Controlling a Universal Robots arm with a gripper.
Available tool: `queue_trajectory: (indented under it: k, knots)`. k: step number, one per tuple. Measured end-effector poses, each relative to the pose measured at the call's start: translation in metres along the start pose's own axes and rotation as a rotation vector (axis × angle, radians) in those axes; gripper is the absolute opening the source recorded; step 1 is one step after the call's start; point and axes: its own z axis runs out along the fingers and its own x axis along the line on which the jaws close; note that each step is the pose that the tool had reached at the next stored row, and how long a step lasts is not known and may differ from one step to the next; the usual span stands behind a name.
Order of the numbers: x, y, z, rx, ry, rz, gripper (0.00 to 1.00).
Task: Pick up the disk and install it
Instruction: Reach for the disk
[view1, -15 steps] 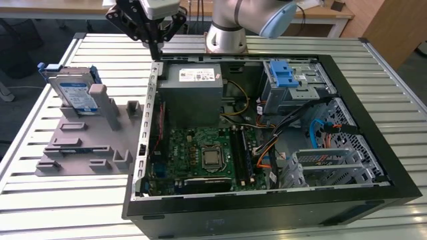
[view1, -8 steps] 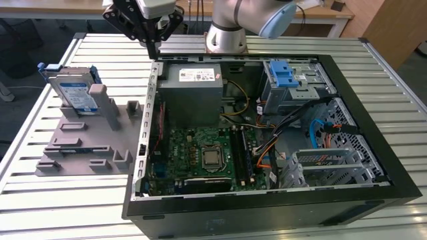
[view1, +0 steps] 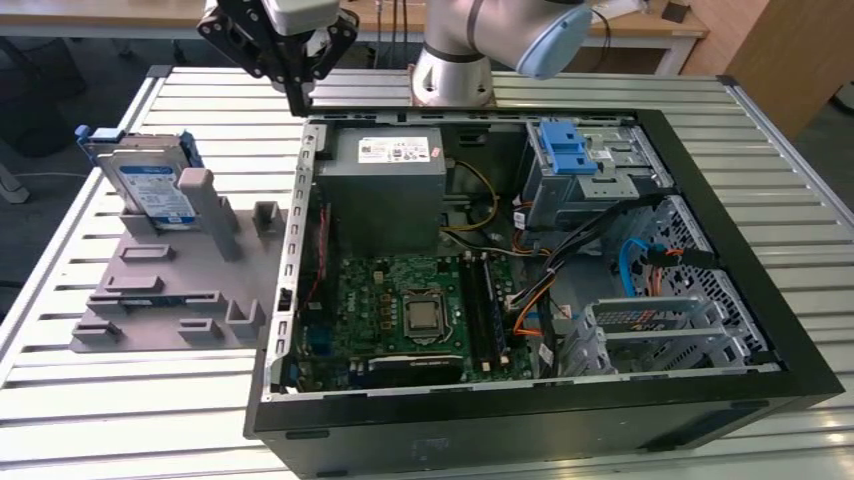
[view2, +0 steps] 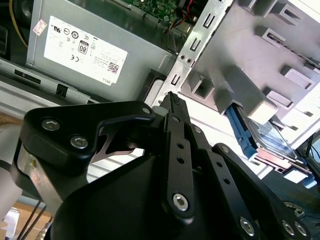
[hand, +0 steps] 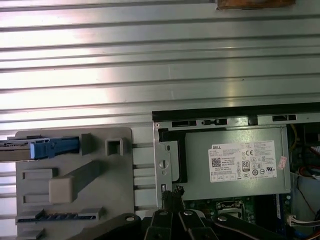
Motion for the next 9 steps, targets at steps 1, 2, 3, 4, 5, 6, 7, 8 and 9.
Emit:
queue_trajectory:
  k: [1, 2, 3, 4, 5, 6, 7, 8, 9]
  knots:
    - [0.0011, 0.0003, 0.0, 0.0, 0.0, 0.0, 0.11]
    - [0.0021, 0.0005, 0.0001, 0.0, 0.0, 0.0, 0.11]
    - [0.003, 0.0007, 0.0001, 0.0, -0.0001, 0.0, 0.11]
    - [0.0039, 0.0009, 0.0001, 0.0, 0.0, 0.0, 0.11]
    - [0.005, 0.0011, 0.0001, 0.0001, 0.0, 0.0, 0.11]
    - [0.006, 0.0012, 0.0001, 0.0001, 0.0, 0.0, 0.11]
    - [0.0071, 0.0014, 0.0001, 0.0, 0.0, 0.0, 0.11]
    - [0.0081, 0.0016, 0.0002, 0.0, 0.0, 0.0, 0.11]
    - [0.0091, 0.0017, 0.0002, 0.0, 0.0, 0.0, 0.11]
